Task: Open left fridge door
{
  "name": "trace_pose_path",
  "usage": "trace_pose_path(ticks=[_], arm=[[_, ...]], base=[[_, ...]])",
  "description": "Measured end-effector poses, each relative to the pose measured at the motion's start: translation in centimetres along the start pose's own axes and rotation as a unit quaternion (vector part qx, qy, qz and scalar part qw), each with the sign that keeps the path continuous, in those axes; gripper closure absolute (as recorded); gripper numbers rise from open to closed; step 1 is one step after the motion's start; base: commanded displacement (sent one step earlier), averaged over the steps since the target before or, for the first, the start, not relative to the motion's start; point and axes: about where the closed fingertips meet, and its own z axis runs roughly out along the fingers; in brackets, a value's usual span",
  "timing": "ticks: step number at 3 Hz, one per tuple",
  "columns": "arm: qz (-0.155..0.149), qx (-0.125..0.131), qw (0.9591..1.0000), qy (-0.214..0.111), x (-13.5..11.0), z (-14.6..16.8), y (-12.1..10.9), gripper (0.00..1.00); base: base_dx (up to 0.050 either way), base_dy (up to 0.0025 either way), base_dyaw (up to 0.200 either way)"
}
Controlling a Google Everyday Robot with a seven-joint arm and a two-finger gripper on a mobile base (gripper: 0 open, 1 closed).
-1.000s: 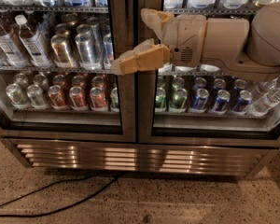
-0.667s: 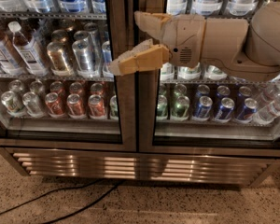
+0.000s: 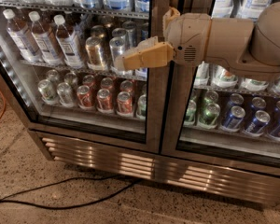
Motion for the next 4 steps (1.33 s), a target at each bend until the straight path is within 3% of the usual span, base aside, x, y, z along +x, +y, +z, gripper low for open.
trace_pose_path(ticks=[1,4], arm=[[0.0,0.0,1.0,0.0,0.0,0.0,0.0,0.19],[0.0,0.0,1.0,0.0,-0.01,0.01,0.01,0.89]], base=[[0.0,0.0,0.0],[0.0,0.0,0.0]])
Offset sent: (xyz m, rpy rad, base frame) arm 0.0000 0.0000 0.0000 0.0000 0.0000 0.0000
